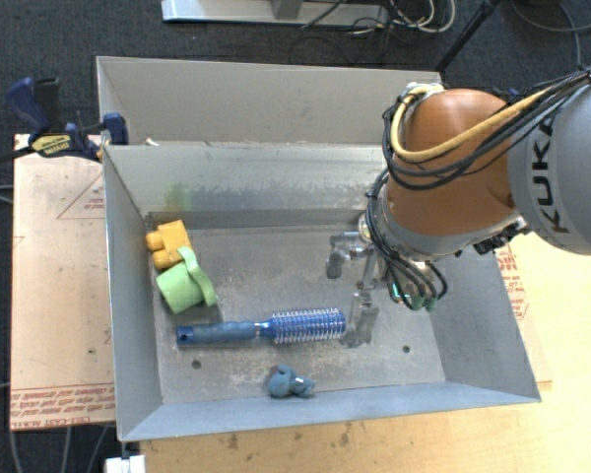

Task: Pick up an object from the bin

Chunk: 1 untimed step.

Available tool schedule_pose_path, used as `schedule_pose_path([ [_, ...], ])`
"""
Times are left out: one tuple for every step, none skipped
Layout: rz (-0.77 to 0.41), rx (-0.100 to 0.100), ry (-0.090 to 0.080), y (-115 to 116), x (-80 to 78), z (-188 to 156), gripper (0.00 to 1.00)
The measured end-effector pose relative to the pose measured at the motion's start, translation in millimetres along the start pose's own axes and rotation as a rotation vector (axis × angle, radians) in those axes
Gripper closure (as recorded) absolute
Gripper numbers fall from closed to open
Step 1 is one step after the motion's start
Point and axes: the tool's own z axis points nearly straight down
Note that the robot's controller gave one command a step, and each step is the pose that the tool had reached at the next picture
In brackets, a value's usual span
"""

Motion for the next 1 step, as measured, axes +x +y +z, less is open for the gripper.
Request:
schedule_pose_path([
  [-0.283, 0.000, -0.003, 25.0, -31.9, 147.5, 0.00],
])
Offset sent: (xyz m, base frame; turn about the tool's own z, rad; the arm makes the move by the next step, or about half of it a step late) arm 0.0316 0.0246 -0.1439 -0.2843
